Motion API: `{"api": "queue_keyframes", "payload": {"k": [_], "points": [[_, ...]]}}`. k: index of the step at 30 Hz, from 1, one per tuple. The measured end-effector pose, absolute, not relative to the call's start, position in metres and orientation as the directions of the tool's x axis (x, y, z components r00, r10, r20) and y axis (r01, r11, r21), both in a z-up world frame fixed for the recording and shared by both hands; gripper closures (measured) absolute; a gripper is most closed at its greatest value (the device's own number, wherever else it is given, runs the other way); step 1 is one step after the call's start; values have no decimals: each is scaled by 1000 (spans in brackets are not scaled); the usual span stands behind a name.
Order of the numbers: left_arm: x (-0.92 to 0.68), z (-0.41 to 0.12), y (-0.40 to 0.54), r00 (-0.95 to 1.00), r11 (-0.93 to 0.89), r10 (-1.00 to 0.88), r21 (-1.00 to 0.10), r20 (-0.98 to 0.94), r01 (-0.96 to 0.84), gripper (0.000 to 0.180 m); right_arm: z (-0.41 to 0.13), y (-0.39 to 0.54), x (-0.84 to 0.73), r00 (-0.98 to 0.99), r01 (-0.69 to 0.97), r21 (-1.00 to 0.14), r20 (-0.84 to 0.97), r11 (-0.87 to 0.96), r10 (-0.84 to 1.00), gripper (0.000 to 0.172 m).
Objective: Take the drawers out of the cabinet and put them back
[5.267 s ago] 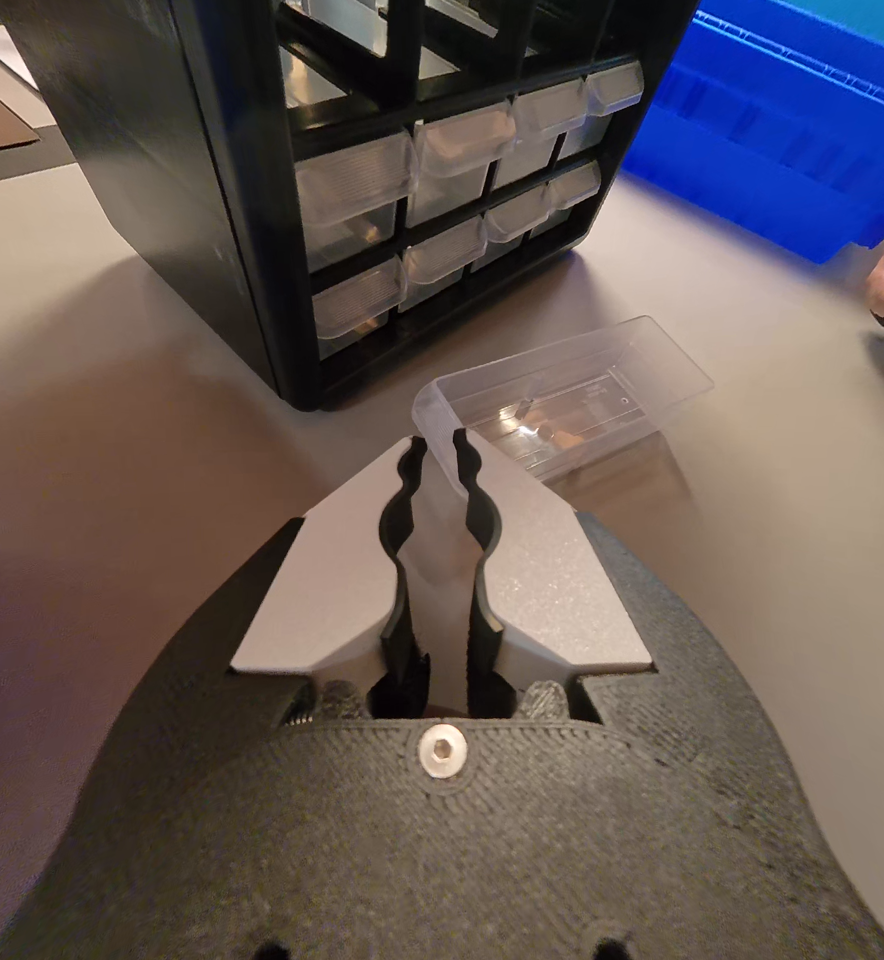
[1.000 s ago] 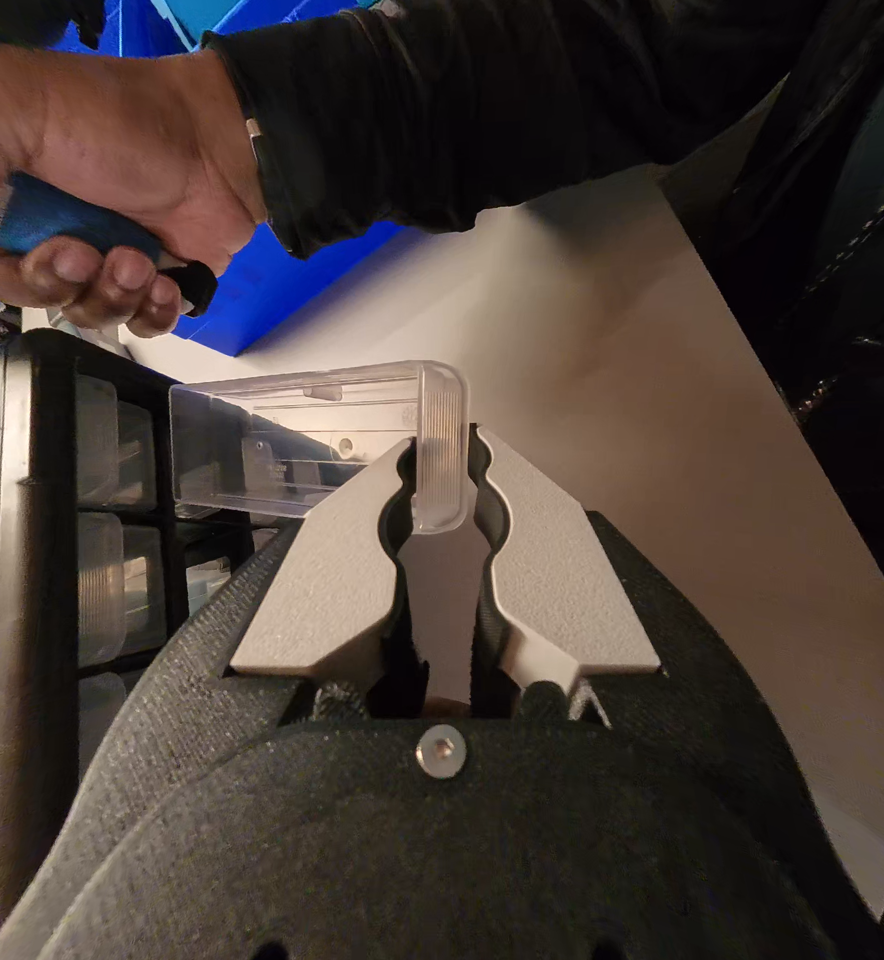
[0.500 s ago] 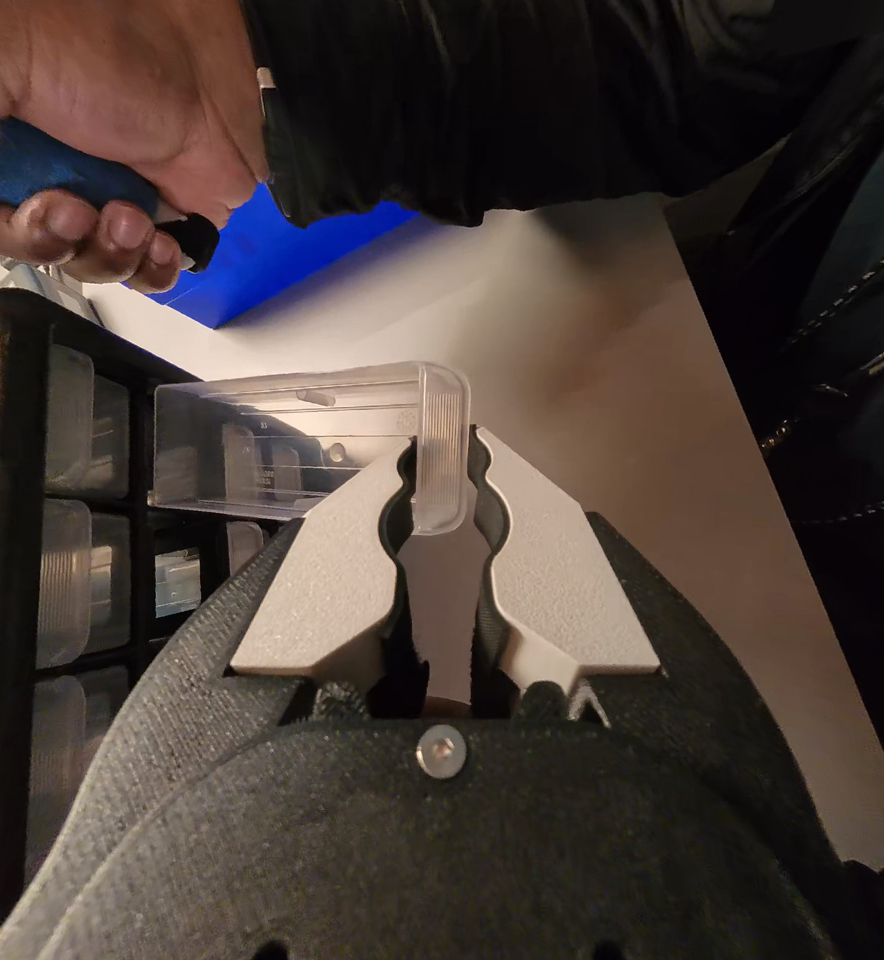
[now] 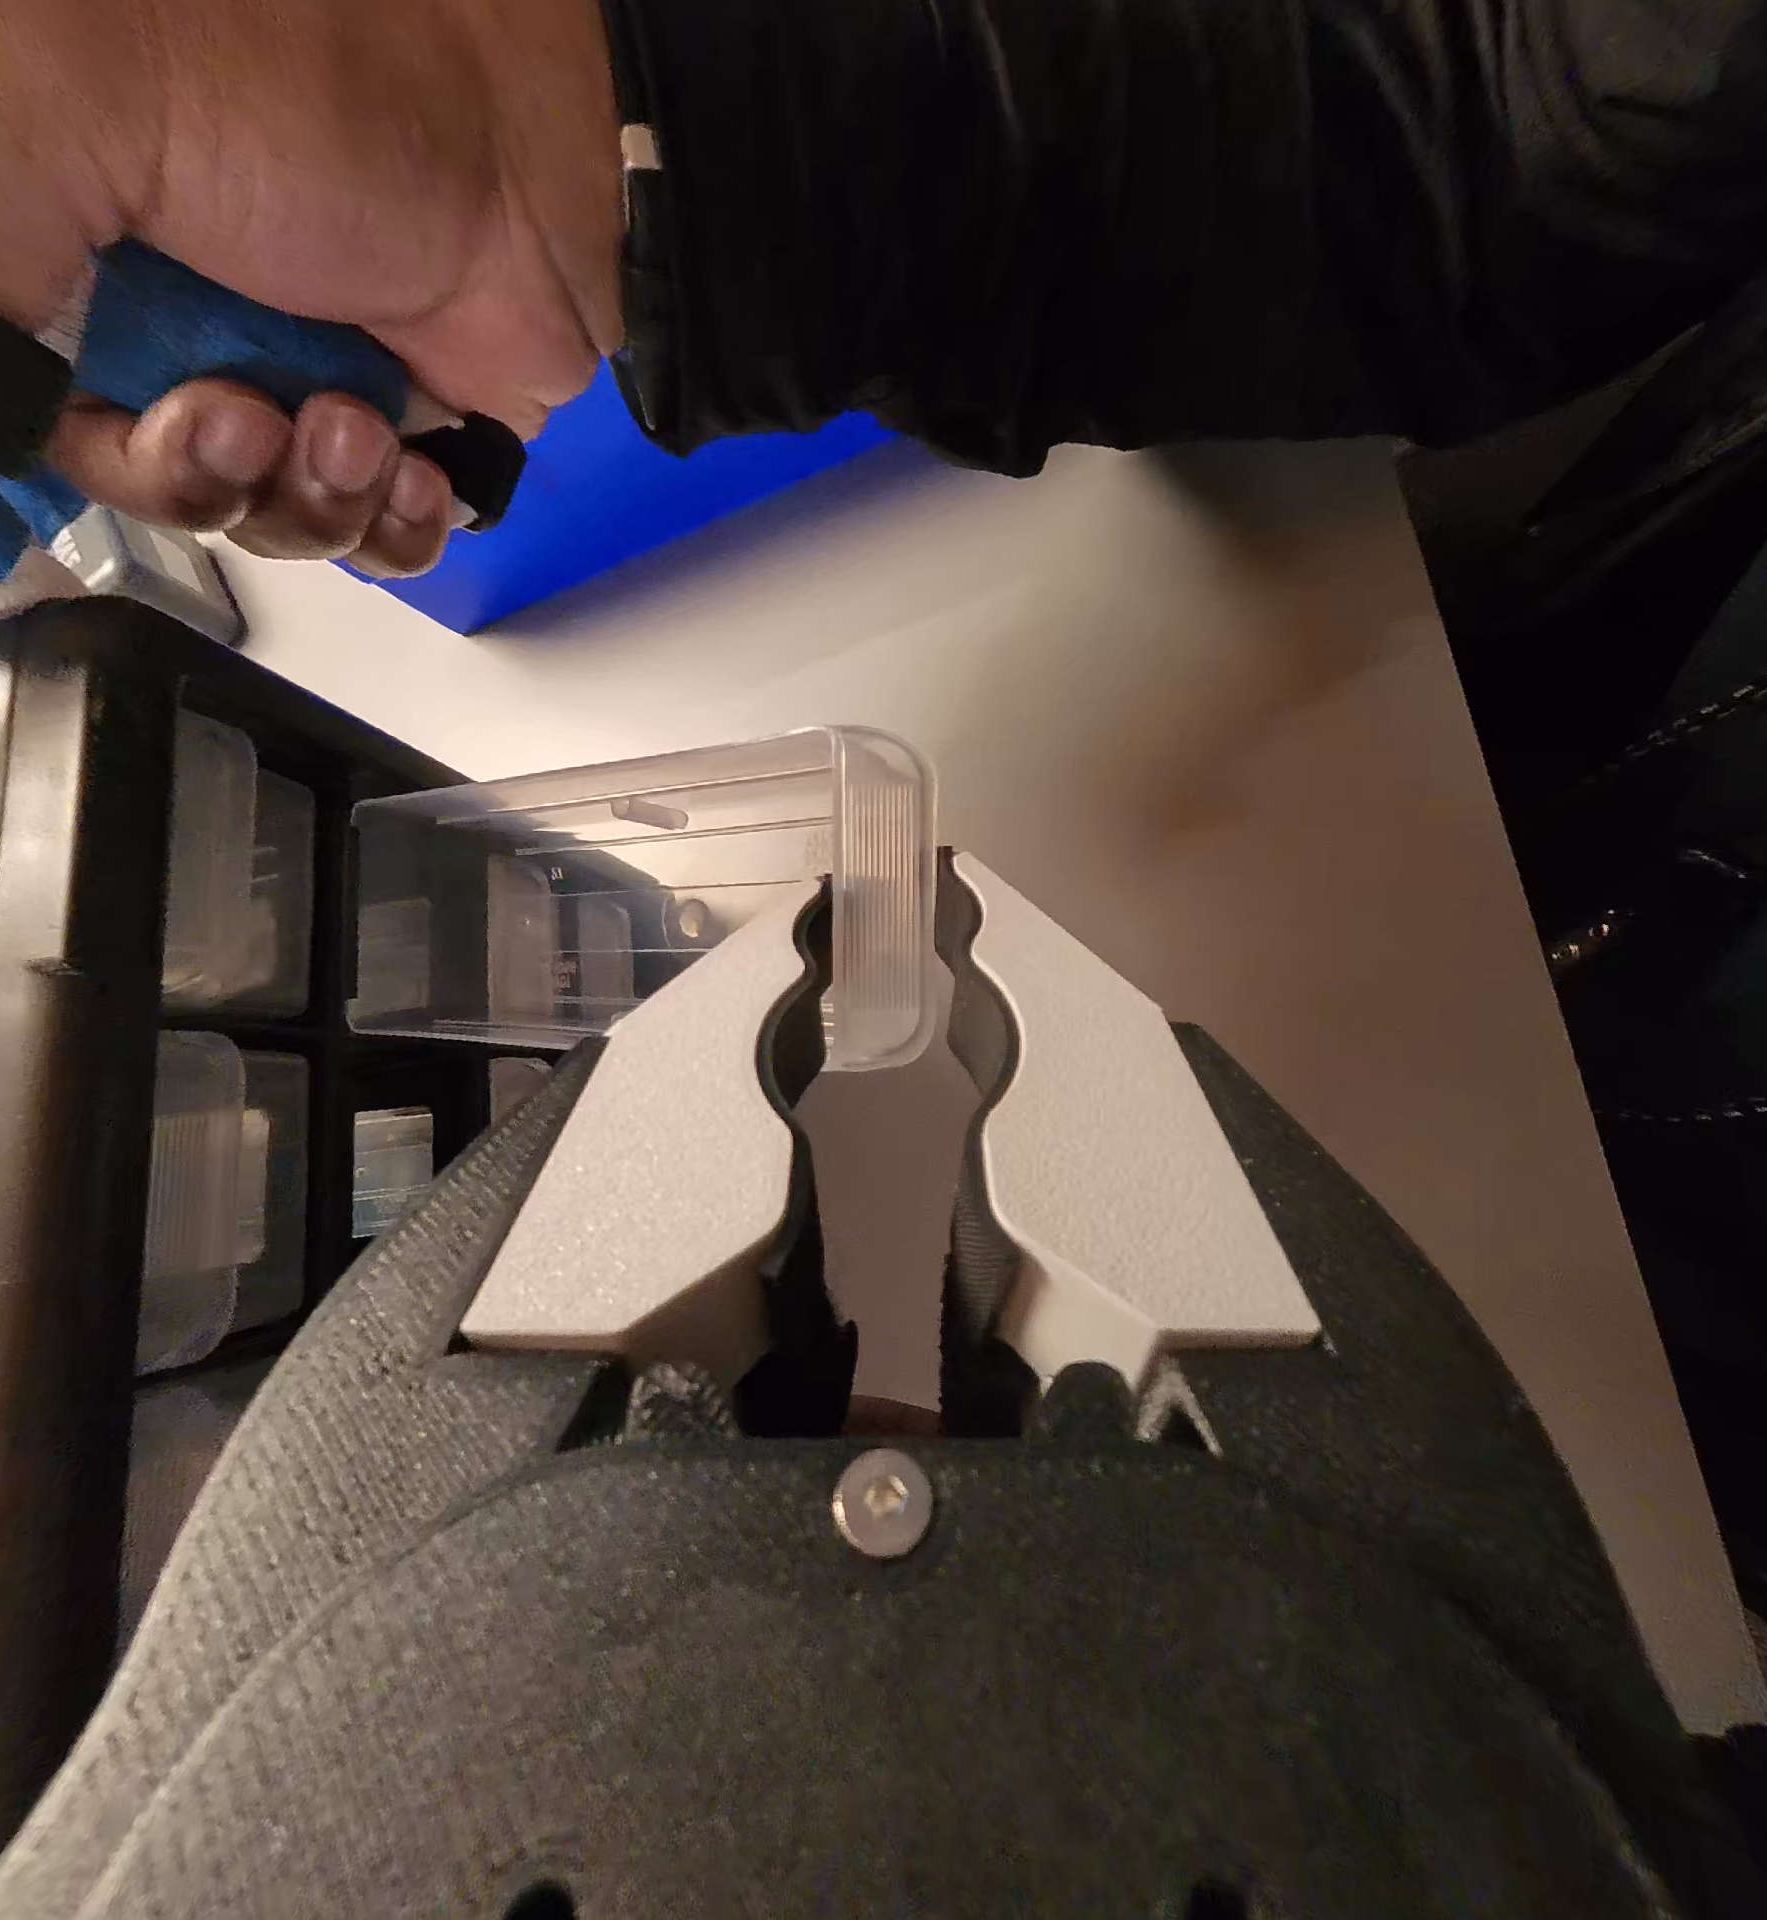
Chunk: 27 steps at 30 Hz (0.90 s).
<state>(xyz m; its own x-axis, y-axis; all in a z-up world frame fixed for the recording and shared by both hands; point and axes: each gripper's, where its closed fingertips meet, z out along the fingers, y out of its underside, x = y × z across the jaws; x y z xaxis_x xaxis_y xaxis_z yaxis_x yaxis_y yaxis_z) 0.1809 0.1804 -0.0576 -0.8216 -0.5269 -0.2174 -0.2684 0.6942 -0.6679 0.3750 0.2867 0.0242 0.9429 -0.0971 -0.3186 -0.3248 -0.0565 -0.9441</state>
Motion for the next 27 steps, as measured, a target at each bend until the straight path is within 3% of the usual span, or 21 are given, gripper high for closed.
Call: {"api": "queue_keyframes", "payload": {"k": [21, 27], "points": [[210, -76, 178, -764, 740, -557, -612, -327, -278, 158, 24, 287, 375, 940, -334, -941, -328, -53, -88, 141], [256, -96, 227, -568, 738, -669, -523, -479, -427, 159, 25, 287, 373, 942, -331, -942, -326, -54, -83, 141]]}}
